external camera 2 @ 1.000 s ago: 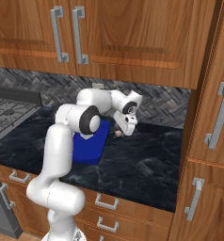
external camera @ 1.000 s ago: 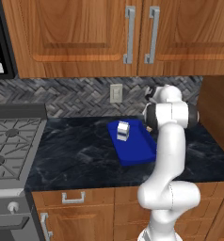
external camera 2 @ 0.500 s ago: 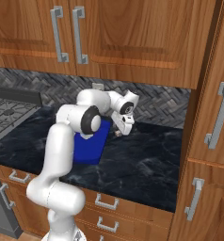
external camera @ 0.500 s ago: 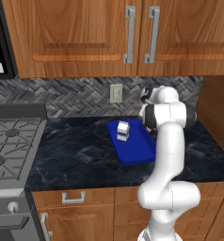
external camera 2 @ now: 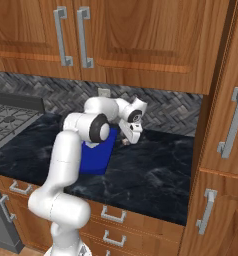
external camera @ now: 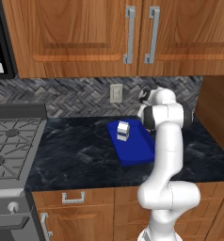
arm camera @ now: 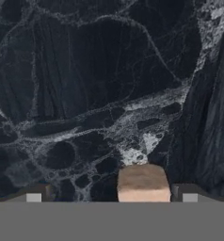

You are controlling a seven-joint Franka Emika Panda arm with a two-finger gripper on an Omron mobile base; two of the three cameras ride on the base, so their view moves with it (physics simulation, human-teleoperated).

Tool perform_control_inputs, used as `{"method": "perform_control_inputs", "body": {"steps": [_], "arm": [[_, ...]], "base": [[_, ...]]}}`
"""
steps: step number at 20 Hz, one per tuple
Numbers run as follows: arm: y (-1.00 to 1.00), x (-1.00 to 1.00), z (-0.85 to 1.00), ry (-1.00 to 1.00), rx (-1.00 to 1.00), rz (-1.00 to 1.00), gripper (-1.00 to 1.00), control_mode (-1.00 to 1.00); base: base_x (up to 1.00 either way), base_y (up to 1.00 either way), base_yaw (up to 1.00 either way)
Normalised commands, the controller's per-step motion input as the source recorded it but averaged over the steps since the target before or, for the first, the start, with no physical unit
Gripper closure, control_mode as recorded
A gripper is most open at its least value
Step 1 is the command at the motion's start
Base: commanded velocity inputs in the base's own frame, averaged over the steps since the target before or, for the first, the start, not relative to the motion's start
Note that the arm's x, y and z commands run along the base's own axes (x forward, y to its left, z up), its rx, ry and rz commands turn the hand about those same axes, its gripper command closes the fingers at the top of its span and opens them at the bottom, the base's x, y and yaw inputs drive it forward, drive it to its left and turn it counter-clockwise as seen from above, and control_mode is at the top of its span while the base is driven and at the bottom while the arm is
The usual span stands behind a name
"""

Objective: Take out the milk from the fridge and place it on the tray on the counter. Then take the sugar cube near the tray and place it in the tray.

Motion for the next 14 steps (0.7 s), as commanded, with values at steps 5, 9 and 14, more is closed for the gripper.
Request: {"method": "perform_control_inputs", "body": {"steps": [5,9,14], "arm": [[-0.16,0.14,-0.15,0.0,0.01,0.0,-1.0,-1.0],[-0.24,0.0,-0.02,0.0,0.02,0.0,-1.0,-1.0],[-0.04,0.0,-0.03,0.0,0.0,0.0,-1.0,-1.0]], "base": [[0.0,0.0,0.0],[0.0,0.0,0.0],[0.0,0.0,0.0]]}}
